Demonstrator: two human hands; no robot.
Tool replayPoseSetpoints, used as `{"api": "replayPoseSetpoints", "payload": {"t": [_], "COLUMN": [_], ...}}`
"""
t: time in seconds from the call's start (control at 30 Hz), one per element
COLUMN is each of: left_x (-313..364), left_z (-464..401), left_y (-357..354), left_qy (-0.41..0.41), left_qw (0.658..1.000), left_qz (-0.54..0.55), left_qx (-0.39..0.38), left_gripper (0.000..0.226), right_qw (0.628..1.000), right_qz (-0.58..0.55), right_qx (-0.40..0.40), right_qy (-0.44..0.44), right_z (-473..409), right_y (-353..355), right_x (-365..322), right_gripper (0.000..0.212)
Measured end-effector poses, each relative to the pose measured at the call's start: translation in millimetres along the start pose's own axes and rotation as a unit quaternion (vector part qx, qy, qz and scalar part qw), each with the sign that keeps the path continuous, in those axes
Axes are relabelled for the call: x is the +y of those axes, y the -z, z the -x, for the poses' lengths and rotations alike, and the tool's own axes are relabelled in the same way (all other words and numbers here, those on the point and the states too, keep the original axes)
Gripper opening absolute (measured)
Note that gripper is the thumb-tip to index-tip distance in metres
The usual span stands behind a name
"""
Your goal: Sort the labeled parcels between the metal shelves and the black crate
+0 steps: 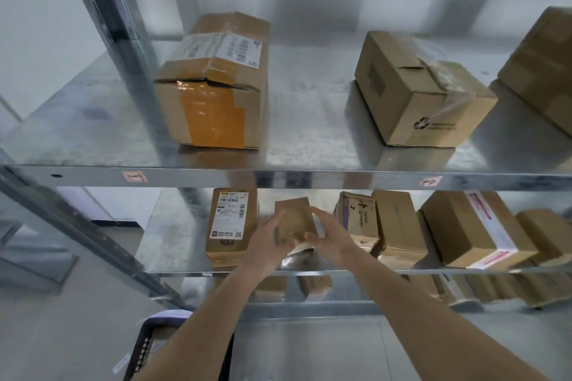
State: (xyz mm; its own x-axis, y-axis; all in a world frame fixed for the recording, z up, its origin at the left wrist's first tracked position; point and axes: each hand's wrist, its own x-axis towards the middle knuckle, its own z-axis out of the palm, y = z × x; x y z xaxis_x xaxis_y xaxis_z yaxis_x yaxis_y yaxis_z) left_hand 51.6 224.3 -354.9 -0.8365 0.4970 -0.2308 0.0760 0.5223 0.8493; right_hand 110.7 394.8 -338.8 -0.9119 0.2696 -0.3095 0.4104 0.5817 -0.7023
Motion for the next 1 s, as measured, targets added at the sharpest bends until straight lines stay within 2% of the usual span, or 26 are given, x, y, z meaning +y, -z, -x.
{"api": "replayPoseSetpoints", "payload": {"t": [0.13, 0.37, 0.7, 0.9, 1.0], "left_x": [-9.7, -23.9, -31.4, -17.6, -7.8], "left_z": [-10.1, -28.5, -37.3, -22.9, -11.3], "left_y": [-19.9, -33.9, -42.2, -40.4, -34.0], "left_qy": [0.012, 0.031, 0.106, 0.09, 0.086], "left_qw": [0.999, 0.996, 0.993, 0.993, 0.991], "left_qz": [-0.029, -0.079, 0.02, 0.044, 0.07], "left_qx": [0.026, 0.026, 0.049, 0.07, 0.077], "left_gripper": [0.076, 0.074, 0.085, 0.104, 0.1], "right_qw": [0.999, 0.998, 0.99, 0.976, 0.969], "right_qz": [-0.025, -0.029, -0.121, -0.209, -0.236], "right_qx": [-0.03, -0.06, -0.068, -0.063, -0.061], "right_qy": [-0.006, 0.005, 0.01, 0.023, 0.033], "right_z": [-15.9, -38.3, -43.7, -21.1, -7.7], "right_y": [-11.8, -21.0, -19.5, -6.4, -2.1], "right_x": [17.0, 37.4, 47.4, 37.8, 31.5], "right_gripper": [0.068, 0.068, 0.076, 0.096, 0.102]}}
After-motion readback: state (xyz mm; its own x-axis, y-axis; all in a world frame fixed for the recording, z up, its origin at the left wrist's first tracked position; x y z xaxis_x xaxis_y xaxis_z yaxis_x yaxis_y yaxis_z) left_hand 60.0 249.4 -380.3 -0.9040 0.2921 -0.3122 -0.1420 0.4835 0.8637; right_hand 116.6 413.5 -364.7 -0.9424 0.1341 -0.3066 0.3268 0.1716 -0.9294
